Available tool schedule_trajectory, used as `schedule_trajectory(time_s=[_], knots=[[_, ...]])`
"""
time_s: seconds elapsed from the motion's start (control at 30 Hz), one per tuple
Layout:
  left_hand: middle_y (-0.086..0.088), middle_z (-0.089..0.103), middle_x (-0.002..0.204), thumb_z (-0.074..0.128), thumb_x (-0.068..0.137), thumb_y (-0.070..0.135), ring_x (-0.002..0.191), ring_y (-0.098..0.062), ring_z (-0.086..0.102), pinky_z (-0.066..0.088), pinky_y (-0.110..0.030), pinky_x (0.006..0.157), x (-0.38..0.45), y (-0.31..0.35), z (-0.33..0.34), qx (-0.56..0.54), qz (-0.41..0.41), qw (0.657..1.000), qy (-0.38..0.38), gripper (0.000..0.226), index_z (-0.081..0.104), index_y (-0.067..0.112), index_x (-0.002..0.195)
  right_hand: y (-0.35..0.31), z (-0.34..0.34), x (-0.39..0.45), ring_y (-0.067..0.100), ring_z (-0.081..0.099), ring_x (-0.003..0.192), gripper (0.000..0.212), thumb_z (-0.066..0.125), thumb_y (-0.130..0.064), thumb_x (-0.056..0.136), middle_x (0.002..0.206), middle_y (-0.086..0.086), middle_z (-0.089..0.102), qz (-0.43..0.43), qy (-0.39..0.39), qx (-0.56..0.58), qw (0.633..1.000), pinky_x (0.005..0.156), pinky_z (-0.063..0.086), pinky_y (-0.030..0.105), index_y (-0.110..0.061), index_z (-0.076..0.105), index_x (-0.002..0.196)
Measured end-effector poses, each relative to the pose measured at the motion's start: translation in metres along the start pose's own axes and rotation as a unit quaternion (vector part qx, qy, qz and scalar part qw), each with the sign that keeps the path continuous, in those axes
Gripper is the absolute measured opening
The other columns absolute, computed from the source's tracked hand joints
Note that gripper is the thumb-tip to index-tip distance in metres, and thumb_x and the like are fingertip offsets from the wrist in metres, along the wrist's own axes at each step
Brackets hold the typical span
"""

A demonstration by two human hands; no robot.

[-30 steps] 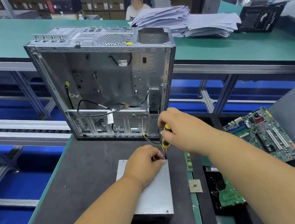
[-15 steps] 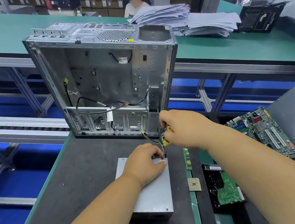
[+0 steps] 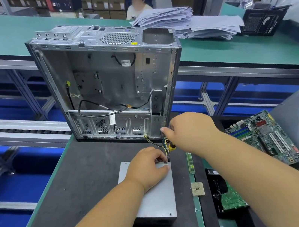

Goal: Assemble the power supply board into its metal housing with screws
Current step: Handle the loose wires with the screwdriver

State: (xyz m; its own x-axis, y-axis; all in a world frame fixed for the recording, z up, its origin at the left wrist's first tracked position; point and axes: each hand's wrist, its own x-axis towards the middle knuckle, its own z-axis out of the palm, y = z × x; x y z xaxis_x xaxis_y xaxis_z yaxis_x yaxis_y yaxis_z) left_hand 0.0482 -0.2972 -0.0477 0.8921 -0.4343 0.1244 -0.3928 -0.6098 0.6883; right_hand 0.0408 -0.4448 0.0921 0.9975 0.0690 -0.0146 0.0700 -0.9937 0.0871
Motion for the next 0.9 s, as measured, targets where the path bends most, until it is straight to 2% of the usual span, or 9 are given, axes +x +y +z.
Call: schedule_trajectory(time_s=[0.1,0.17,0.23,0.37,0.47,0.6,0.7,0.8,0.9], knots=[[0.013,0.058,0.086,0.073,0.077,0.034,0.09,-0.008,0.051,0.044,-0.025,0.081,0.0,0.0,0.0,-0.002,0.007,1.0,0.003,0.012,0.066,0.029,0.085,0.002,-0.004,-0.004,0.021,0.055,0.084,0.024,0.044,-0.036,0.095,0.097,-0.001,0.057,-0.045,-0.019,0.111,0.993,0.064,0.041,0.033,-0.018,0.058,0.104],[0.013,0.058,0.087,0.073,0.077,0.034,0.09,-0.008,0.051,0.044,-0.024,0.081,0.0,0.0,0.0,-0.002,0.007,1.0,0.0,0.012,0.064,0.03,0.084,0.002,-0.008,-0.007,0.021,0.056,0.093,0.031,0.049,-0.029,0.095,0.111,-0.002,0.056,-0.091,-0.027,0.151,0.984,0.07,0.041,0.033,-0.021,0.053,0.125],[0.014,0.057,0.087,0.073,0.077,0.035,0.091,-0.006,0.05,0.044,-0.024,0.082,0.0,0.001,0.0,-0.002,0.002,1.0,-0.003,0.013,0.061,0.034,0.083,0.001,-0.011,-0.008,0.021,0.057,0.092,0.034,0.05,-0.035,0.098,0.104,-0.003,0.058,-0.108,-0.014,0.122,0.987,0.07,0.043,0.033,-0.025,0.049,0.131],[0.015,0.057,0.088,0.072,0.077,0.036,0.092,-0.004,0.048,0.042,-0.021,0.08,0.0,0.0,-0.001,0.0,-0.007,1.0,-0.007,0.016,0.057,0.039,0.081,-0.002,-0.007,-0.008,0.023,0.053,0.078,0.034,0.034,-0.049,0.103,0.079,-0.004,0.054,-0.082,-0.013,-0.008,0.997,0.06,0.04,0.034,-0.022,0.053,0.109],[0.014,0.058,0.088,0.073,0.077,0.034,0.091,-0.006,0.049,0.041,-0.02,0.079,0.0,0.0,0.0,-0.001,-0.001,1.0,-0.008,0.017,0.057,0.037,0.081,-0.003,-0.006,-0.009,0.023,0.054,0.077,0.023,0.038,-0.038,0.1,0.085,-0.001,0.054,-0.084,-0.016,0.059,0.995,0.061,0.042,0.035,-0.019,0.045,0.111],[0.014,0.058,0.088,0.073,0.077,0.034,0.091,-0.006,0.049,0.041,-0.021,0.08,0.0,0.0,-0.001,0.001,-0.001,1.0,-0.008,0.017,0.056,0.038,0.08,0.0,-0.017,-0.01,0.014,0.05,0.075,0.025,0.05,-0.029,0.092,0.09,-0.005,0.051,-0.101,-0.069,0.137,0.983,0.063,0.043,0.035,-0.023,0.044,0.116],[0.016,0.055,0.087,0.072,0.076,0.035,0.091,-0.007,0.049,0.043,-0.023,0.082,0.001,0.0,0.0,0.006,-0.002,1.0,-0.01,0.017,0.056,0.039,0.08,0.0,-0.018,-0.007,0.016,0.052,0.074,0.02,0.051,-0.038,0.096,0.084,-0.006,0.055,-0.085,-0.057,0.103,0.989,0.061,0.044,0.035,-0.025,0.047,0.111],[0.017,0.056,0.089,0.072,0.076,0.036,0.093,-0.007,0.05,0.045,-0.025,0.084,0.001,-0.001,0.0,0.006,-0.004,1.0,-0.014,0.016,0.057,0.039,0.081,-0.002,-0.012,-0.004,0.021,0.05,0.077,0.028,0.037,-0.047,0.102,0.075,-0.007,0.05,-0.076,-0.04,0.005,0.996,0.057,0.034,0.033,-0.023,0.049,0.094],[0.016,0.057,0.089,0.073,0.076,0.036,0.093,-0.007,0.05,0.045,-0.026,0.085,0.001,-0.002,0.0,0.004,-0.004,1.0,-0.014,0.016,0.058,0.039,0.082,-0.003,-0.007,-0.006,0.022,0.051,0.076,0.03,0.03,-0.043,0.103,0.075,-0.004,0.049,-0.073,-0.028,0.034,0.996,0.058,0.035,0.034,-0.02,0.047,0.092]])
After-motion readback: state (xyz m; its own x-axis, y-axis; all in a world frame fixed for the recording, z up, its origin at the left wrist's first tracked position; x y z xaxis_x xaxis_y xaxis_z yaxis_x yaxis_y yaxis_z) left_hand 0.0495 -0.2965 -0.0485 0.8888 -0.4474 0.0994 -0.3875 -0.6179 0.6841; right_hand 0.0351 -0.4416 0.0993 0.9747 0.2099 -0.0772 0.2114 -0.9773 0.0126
